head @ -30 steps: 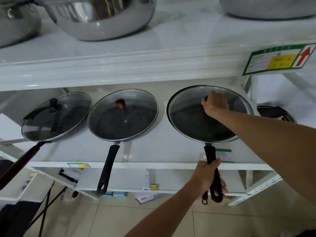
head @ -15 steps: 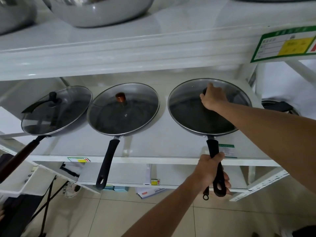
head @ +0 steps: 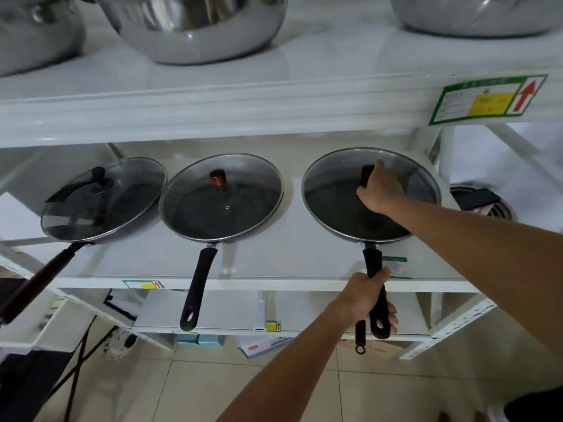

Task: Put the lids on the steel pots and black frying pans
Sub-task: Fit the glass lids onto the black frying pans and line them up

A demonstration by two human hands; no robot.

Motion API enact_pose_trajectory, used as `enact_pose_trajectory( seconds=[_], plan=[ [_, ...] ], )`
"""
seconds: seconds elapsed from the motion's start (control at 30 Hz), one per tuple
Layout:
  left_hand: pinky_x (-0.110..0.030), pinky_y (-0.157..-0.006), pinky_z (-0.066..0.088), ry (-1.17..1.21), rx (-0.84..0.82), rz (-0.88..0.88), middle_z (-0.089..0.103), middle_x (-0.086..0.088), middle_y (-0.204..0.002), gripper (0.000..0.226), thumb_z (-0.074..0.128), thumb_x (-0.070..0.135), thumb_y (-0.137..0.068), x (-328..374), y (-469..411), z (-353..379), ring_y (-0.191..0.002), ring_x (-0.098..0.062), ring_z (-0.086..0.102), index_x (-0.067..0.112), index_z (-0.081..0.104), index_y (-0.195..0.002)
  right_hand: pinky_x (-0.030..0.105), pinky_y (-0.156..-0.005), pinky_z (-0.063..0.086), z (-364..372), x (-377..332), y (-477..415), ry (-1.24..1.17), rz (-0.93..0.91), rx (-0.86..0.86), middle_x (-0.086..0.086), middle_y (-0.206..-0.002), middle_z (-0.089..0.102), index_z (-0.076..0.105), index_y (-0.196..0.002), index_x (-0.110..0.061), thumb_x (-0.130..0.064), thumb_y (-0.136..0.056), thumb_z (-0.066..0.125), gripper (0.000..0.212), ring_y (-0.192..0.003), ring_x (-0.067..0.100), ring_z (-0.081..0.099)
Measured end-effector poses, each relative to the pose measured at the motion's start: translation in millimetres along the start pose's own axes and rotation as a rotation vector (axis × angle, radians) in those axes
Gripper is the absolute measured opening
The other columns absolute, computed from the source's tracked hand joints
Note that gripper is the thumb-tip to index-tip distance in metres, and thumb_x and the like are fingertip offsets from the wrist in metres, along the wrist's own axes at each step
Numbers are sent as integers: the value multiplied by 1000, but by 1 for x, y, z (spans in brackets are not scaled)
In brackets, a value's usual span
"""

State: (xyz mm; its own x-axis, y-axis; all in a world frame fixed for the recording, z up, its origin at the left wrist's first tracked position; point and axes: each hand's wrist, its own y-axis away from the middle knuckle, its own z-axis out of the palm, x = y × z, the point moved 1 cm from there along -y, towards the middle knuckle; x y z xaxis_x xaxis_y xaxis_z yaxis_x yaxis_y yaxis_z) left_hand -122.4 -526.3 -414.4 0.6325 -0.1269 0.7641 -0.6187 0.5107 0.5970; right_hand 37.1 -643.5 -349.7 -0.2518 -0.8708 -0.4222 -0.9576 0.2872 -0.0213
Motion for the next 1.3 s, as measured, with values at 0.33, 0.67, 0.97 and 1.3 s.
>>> enact_pose_trajectory(
  seconds=[0.33,0.67,0.97,1.3],
  plan=[
    [-34,-91,51,-695,511,160,60,-14,-121,50,51,45,-92,-16,79,-70,-109,-30,61,6,53,-123,46,-80,51,13,7,127,170,141,-5,23,-118,55,29,-133,-7,-42,-94,55,58,-105,41,59],
    [-39,-75,53,-719,918,37,55,-14,-109,52,53,45,-95,-39,190,-215,-93,-33,66,7,34,-126,37,-68,55,30,2,223,142,327,-194,9,-92,65,50,-120,-7,-19,-101,42,24,-82,26,67],
    [-31,-48,52,-383,487,129,58,-13,-87,36,48,16,-100,-44,175,-200,-72,-23,57,10,28,-129,32,-64,50,24,15,234,258,251,-127,3,-88,58,45,-118,-9,-20,-103,43,19,-82,23,66],
    [-27,-51,55,-669,399,-21,62,-9,-79,44,57,32,-97,-29,198,-242,-58,-15,57,13,35,-130,23,-48,36,7,19,226,205,443,-242,11,-113,60,37,-138,-1,-26,-102,47,45,-72,17,52]
  ],
)
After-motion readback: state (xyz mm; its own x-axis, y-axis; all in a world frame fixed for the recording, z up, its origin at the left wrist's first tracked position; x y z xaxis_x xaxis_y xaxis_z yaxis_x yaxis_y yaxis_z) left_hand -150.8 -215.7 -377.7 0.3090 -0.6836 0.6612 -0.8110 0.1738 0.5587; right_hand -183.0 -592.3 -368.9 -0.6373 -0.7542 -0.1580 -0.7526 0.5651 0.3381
